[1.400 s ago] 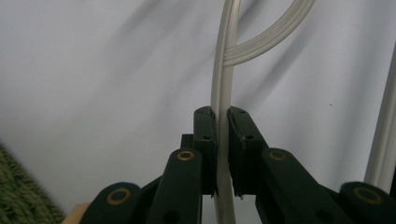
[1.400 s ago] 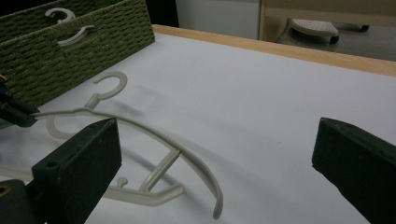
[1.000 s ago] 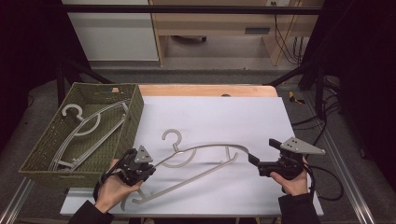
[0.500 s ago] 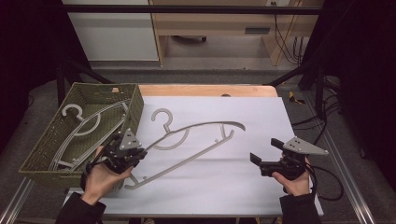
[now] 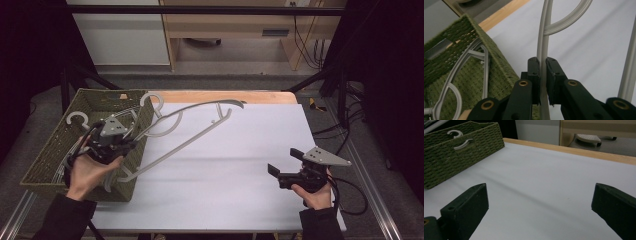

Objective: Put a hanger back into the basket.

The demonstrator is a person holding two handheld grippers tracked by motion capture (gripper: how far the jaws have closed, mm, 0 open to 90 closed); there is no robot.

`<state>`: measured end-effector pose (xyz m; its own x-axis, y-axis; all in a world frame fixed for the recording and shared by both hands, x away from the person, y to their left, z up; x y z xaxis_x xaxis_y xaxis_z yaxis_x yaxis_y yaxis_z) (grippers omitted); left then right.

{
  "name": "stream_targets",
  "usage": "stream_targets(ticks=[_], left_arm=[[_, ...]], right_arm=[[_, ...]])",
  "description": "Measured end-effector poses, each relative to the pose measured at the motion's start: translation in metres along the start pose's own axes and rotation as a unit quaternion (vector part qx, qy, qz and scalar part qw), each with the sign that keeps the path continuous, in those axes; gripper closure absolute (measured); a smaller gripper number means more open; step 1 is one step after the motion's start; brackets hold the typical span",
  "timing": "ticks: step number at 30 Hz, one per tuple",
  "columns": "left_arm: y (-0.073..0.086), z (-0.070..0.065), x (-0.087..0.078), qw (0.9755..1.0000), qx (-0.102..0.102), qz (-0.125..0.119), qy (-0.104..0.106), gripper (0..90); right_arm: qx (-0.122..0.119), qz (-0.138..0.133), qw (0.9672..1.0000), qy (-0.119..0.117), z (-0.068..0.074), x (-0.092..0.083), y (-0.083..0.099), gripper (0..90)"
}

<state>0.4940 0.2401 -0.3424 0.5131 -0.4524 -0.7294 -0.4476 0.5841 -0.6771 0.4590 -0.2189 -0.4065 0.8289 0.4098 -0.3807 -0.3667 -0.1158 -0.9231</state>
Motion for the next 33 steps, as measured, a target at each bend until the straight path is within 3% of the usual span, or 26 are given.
stream_targets(ticks=[7,17,33], left_arm=[[0.002,0.032,-0.016,0.9996,-0.012,-0.008,-0.023,82.5],[0.018,0.072,-0.025,0.9978,-0.04,-0.007,-0.052,82.5],[0.051,0.12,-0.037,0.9928,-0.065,0.006,-0.1,82.4]], right_arm=[[0.001,0.001,1.0,-0.001,0.0,0.002,0.001,1.3],[0.0,0.004,1.0,-0.001,0.001,0.003,0.002,1.3],[-0.003,0.011,0.9999,-0.001,0.001,0.006,0.004,1.4]])
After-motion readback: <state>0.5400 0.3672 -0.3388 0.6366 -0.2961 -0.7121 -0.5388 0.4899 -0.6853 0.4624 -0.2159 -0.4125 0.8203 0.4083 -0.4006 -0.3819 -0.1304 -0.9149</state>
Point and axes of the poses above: each handheld gripper's, and its own axes: x roughly forward along the jaws, y roughly out of its underside, z roughly to its left, the point moved 6 cm from there along x, roughly forward along the jaws, and after that the axes turned 10 degrees about y, right-handed, at the moved point
